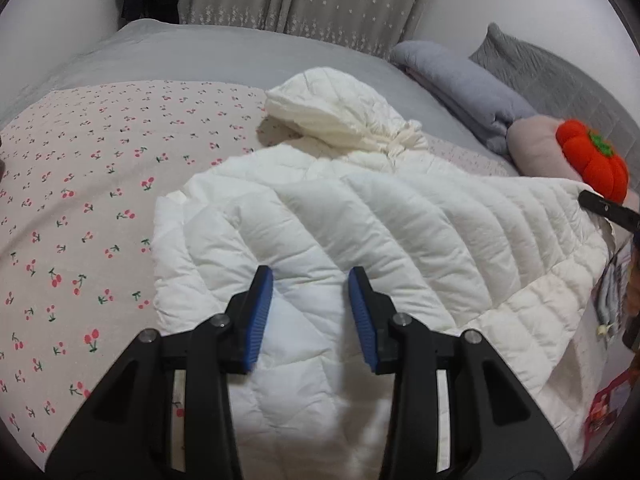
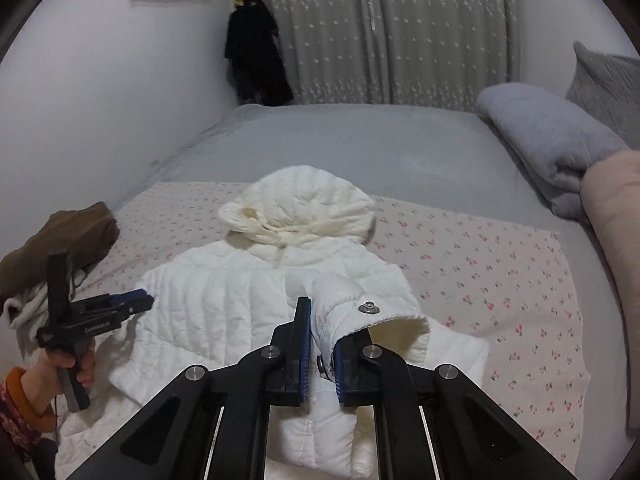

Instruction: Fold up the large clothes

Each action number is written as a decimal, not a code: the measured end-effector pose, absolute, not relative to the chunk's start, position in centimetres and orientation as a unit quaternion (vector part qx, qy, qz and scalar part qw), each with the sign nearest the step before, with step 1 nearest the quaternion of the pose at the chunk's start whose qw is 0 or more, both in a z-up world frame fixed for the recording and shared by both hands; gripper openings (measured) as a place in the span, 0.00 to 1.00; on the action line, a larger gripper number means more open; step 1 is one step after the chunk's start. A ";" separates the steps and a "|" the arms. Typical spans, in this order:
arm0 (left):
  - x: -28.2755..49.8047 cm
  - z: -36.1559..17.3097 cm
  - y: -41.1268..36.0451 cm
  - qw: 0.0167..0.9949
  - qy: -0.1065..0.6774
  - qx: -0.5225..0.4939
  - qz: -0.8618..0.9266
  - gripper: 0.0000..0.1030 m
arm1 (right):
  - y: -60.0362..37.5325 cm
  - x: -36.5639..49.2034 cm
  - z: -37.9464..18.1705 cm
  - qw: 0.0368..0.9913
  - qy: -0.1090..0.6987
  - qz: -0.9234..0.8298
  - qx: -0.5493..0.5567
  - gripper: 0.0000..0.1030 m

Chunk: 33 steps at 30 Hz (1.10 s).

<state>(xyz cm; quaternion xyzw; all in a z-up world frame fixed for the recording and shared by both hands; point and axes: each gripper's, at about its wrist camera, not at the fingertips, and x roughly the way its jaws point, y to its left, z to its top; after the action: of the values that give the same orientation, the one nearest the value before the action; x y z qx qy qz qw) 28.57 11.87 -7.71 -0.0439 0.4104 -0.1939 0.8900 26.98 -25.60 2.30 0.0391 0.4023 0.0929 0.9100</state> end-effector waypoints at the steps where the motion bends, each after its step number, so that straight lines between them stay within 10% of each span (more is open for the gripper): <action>1: 28.5 -8.3 11.5 0.891 0.410 -0.028 -0.193 0.40 | -26.6 27.1 0.6 0.903 0.419 0.083 0.042 0.09; 6: 27.9 -9.7 10.2 0.898 0.391 0.037 -0.198 0.41 | -28.2 26.5 -5.8 0.878 0.477 0.035 0.010 0.11; 10: 27.5 -8.1 10.6 0.895 0.402 0.026 -0.192 0.41 | -29.6 25.6 -4.2 0.893 0.449 -0.006 0.032 0.39; 17: 27.6 -4.8 9.8 0.909 0.356 -0.006 -0.215 0.52 | -23.6 25.1 1.5 0.933 0.358 0.023 -0.019 0.52; 33: 29.9 -11.6 12.9 0.890 0.386 -0.066 -0.231 0.62 | -25.9 26.4 -10.1 0.911 0.410 0.024 0.030 0.72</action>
<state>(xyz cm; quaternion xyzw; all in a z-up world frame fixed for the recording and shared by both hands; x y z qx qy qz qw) 29.94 12.95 -11.57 -0.0664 0.3863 -0.2313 0.8904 26.39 -25.93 -10.06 0.0295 0.4104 0.0236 0.9111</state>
